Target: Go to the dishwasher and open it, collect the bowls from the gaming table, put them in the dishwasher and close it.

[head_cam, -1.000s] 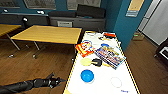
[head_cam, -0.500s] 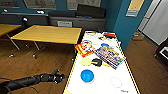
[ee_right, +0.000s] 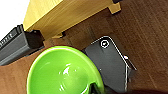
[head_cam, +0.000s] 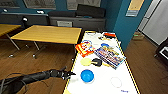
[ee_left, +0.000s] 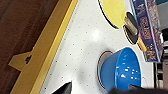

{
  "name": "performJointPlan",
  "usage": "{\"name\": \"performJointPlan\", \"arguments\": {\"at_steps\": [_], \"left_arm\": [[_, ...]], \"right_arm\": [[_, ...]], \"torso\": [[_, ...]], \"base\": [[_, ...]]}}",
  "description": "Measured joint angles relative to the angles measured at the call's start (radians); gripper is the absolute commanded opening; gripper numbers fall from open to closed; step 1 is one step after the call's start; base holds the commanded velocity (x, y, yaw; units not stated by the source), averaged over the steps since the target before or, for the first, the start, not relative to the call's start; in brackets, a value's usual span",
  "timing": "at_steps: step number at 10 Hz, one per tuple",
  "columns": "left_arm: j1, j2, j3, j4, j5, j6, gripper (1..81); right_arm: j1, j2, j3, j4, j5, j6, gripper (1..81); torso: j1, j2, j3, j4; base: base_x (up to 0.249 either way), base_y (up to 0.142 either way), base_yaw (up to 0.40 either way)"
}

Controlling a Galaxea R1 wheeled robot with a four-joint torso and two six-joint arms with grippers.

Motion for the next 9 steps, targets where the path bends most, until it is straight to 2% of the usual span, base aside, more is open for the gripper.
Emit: {"name": "performJointPlan", "arguments": {"at_steps": [4,7,9], "left_arm": [[-0.023,0.113,-0.121,0.004,0.036,-0.001,81.1],[-0.028,0.197,-0.216,0.004,0.055,-0.019,81.1],[-0.027,0.266,-0.264,0.004,0.059,-0.020,81.1]], "right_arm": [[0.003,0.001,-0.010,0.000,-0.001,0.000,1.0],[0.005,0.022,-0.023,0.001,-0.007,0.000,1.0],[0.005,0.023,-0.030,0.001,-0.008,0.000,1.0]], "torso": [[0.000,0.000,0.000,0.000],[0.000,0.000,0.000,0.000],[0.000,0.000,0.000,0.000]], "base": [[0.000,0.000,0.000],[0.000,0.000,0.000],[0.000,0.000,0.000]]}}
